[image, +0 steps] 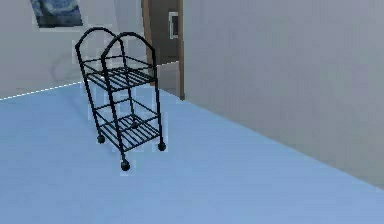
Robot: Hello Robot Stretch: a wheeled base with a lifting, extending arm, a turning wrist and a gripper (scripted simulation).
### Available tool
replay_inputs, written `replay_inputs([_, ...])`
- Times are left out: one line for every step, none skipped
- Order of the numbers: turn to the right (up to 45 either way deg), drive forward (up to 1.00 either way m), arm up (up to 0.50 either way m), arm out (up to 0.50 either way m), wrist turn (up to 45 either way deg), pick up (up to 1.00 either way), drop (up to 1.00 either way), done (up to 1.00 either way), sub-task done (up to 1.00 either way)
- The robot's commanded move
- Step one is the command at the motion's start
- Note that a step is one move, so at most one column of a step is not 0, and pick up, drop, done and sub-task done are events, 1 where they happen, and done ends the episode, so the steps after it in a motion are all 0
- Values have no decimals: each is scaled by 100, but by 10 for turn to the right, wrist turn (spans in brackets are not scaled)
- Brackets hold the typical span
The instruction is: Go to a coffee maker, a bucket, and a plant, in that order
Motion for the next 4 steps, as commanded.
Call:
replay_inputs([-180, 0, 0, 0, 0, 0, 0, 0, 0])
replay_inputs([0, 50, 0, 0, 0, 0, 0, 0, 0])
replay_inputs([-210, 0, 0, 0, 0, 0, 0, 0, 0])
replay_inputs([0, 40, 0, 0, 0, 0, 0, 0, 0])
